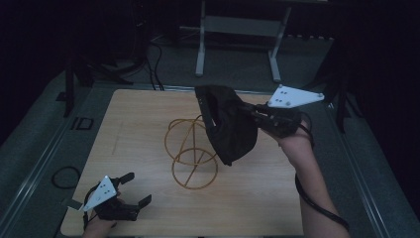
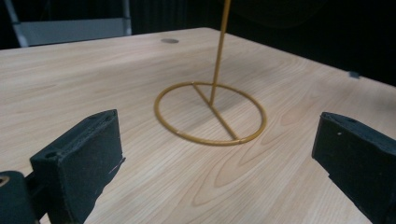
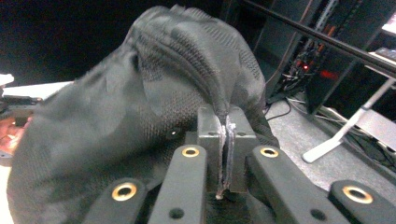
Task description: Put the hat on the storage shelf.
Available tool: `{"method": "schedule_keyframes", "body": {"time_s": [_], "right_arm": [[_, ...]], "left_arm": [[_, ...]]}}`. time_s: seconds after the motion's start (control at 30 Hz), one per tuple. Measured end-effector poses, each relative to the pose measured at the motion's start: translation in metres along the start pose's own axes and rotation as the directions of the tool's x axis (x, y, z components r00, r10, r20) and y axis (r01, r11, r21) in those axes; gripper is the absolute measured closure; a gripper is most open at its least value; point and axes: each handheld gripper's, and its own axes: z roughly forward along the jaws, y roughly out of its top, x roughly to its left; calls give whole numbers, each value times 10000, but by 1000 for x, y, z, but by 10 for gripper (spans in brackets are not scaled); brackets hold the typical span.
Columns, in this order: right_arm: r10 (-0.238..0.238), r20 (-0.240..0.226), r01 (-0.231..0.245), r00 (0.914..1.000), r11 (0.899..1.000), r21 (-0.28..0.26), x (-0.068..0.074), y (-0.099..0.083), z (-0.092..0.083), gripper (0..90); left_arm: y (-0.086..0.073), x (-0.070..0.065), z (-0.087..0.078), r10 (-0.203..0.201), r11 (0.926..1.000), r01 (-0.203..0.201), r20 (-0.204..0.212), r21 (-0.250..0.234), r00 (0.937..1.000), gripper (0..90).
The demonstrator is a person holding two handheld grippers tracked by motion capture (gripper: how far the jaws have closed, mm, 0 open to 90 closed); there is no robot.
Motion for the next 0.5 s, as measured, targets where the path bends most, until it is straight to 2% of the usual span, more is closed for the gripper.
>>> {"method": "schedule_keyframes", "body": {"time_s": [0.17, 0.4, 0.5], "right_arm": [[-175, -308, 189, 9994, 9988, 446, 9, 5, 18, 872], [-278, -884, 359, 9957, 9952, 915, 19, 5, 40, 871], [-263, -1098, 377, 9936, 9940, 1030, 22, 3, 48, 871]], "left_arm": [[-4, 4, -1, -184, 9998, 185, -261, 65, 9995, 22], [-7, 7, -3, -505, 9987, 504, -94, -18, 9987, 23], [-8, 7, -2, -508, 9987, 508, -51, -3, 9987, 23]]}}
